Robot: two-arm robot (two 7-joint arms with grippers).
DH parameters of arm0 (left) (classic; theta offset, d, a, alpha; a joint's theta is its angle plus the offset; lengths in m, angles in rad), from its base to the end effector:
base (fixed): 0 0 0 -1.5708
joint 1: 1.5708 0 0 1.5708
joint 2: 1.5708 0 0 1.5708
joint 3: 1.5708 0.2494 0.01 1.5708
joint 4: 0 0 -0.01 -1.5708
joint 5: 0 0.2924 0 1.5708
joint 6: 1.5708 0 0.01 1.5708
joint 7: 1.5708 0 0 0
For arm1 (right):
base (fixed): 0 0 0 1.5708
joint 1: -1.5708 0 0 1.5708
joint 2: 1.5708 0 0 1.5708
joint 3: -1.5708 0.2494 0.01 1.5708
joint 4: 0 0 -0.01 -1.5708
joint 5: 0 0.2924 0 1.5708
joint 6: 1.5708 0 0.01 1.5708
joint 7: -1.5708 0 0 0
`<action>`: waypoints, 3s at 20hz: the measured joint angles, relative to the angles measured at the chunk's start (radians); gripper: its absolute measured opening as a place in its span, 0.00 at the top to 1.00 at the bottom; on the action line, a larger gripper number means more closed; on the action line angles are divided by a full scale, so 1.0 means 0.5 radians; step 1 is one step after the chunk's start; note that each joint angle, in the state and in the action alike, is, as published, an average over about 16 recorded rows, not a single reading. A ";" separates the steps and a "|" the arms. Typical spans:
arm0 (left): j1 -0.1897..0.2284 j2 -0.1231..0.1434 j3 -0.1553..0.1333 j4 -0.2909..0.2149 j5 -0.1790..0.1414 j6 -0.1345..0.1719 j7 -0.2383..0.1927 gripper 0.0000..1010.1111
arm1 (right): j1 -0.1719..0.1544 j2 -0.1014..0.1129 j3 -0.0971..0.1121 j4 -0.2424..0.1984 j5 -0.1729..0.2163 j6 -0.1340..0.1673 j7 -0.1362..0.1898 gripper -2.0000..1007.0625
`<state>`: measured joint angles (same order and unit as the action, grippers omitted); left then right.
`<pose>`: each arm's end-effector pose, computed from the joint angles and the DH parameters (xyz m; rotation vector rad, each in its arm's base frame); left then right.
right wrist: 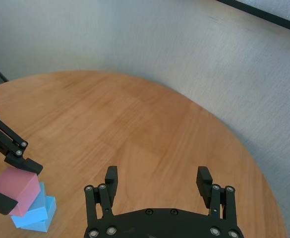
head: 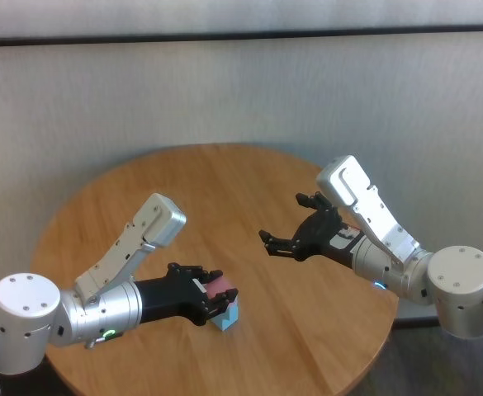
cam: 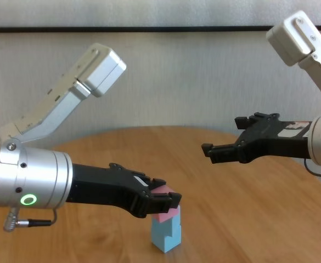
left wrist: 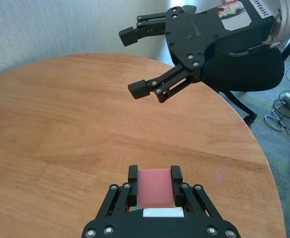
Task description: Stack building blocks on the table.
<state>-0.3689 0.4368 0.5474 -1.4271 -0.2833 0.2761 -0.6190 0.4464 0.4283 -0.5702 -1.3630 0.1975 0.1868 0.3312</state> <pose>0.3684 -0.0163 -0.2268 0.3986 0.0589 0.5609 0.3865 0.0149 -0.2166 -0.4163 -0.1515 -0.8541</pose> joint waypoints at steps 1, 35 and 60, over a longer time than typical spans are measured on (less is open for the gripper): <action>0.000 0.000 0.000 0.000 0.000 0.000 0.000 0.60 | 0.000 0.000 0.000 0.000 0.000 0.000 0.000 0.01; -0.067 0.011 0.090 0.029 -0.026 -0.012 0.037 0.56 | 0.000 0.000 0.000 0.000 0.000 0.000 0.000 0.01; 0.192 0.017 -0.233 -0.223 -0.179 -0.215 0.469 0.01 | 0.000 0.000 0.000 0.000 0.000 0.000 0.000 0.01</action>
<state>-0.2729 0.4453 0.4306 -1.5384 -0.3726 0.1687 -0.3847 0.4464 0.4283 -0.5702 -1.3630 0.1975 0.1868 0.3312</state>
